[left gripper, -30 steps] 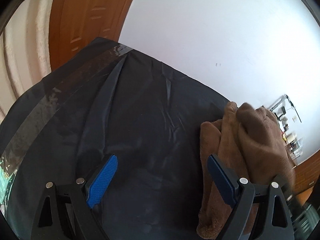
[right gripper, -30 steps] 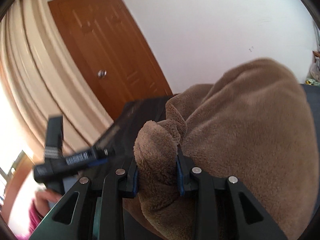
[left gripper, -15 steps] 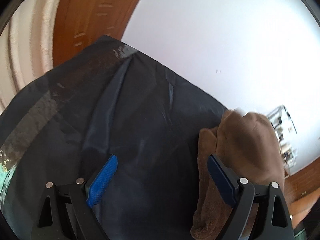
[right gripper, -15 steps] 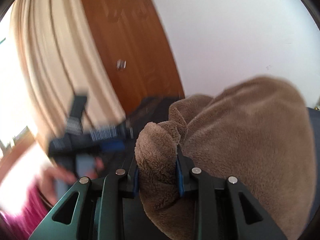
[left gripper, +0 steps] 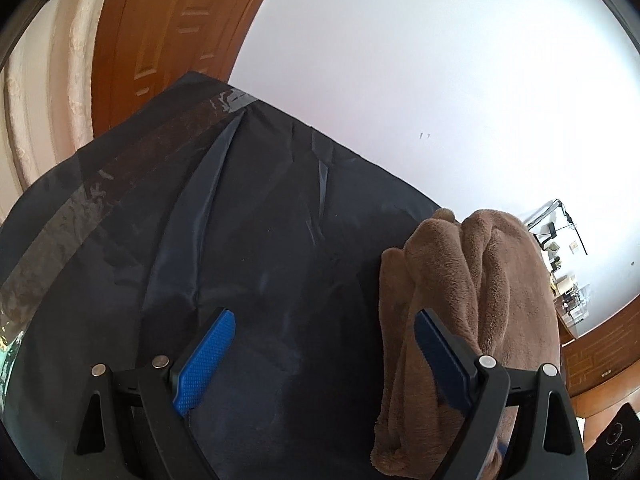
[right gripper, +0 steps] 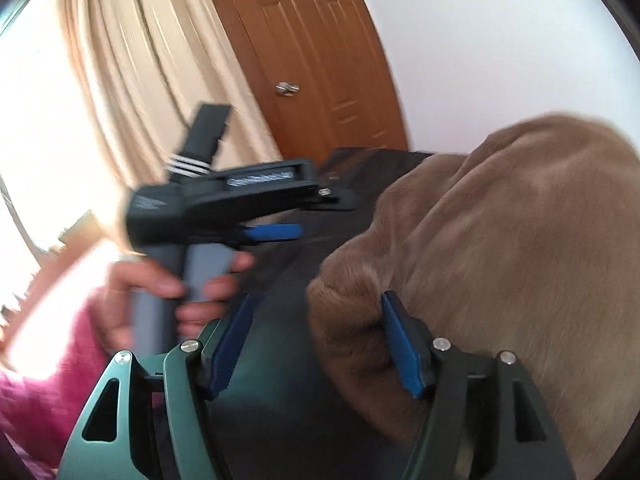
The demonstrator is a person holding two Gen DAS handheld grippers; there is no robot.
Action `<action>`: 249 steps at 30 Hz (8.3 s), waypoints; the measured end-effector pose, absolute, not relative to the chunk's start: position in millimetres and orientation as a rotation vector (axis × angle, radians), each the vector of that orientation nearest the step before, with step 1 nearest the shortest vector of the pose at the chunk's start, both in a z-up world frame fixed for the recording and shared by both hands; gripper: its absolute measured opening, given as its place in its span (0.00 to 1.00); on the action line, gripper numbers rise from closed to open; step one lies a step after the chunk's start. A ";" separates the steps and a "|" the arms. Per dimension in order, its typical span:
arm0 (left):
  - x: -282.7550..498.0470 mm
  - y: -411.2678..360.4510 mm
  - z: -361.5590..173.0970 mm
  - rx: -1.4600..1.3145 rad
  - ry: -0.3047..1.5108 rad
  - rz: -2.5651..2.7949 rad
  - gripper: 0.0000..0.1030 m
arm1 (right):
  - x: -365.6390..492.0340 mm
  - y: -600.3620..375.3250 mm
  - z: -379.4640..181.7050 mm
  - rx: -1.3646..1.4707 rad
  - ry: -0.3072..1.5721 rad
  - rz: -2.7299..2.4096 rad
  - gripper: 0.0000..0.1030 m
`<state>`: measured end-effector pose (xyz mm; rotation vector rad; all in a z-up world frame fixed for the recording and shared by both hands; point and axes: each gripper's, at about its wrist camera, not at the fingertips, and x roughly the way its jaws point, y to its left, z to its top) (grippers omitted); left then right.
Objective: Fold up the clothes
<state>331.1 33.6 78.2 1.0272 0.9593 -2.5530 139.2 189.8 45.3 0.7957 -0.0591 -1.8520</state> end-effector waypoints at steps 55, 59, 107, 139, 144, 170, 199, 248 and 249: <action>287.4 137.7 35.4 1.287 0.387 -2.794 0.98 | 161.5 307.9 40.6 0.845 0.259 -2.479 0.77; 287.6 136.0 41.1 1.256 0.476 -2.806 0.98 | 164.2 314.1 45.7 0.830 0.188 -2.480 0.77; 172.0 147.8 18.6 1.401 0.704 -2.499 1.00 | 156.8 324.5 51.6 0.830 0.057 -2.478 0.82; 292.5 238.5 22.5 1.340 0.553 -2.661 1.00 | 156.1 317.7 47.8 0.875 0.078 -2.497 0.88; 296.9 234.3 10.5 1.311 0.612 -2.673 1.00 | 155.0 323.5 46.6 0.903 0.043 -2.495 0.90; 323.1 239.1 12.8 1.238 0.826 -2.644 1.00 | 147.0 337.2 53.3 0.901 0.456 -2.678 0.99; 335.3 253.2 12.6 1.150 0.797 -2.703 1.00 | 170.6 333.1 45.1 0.826 0.789 -2.635 0.99; 332.2 264.3 9.5 1.192 0.759 -2.724 1.00 | 144.2 358.9 68.4 0.873 0.531 -2.778 0.99; 331.7 264.0 8.8 1.194 0.749 -2.723 1.00 | 142.7 359.9 67.6 0.885 0.529 -2.779 0.99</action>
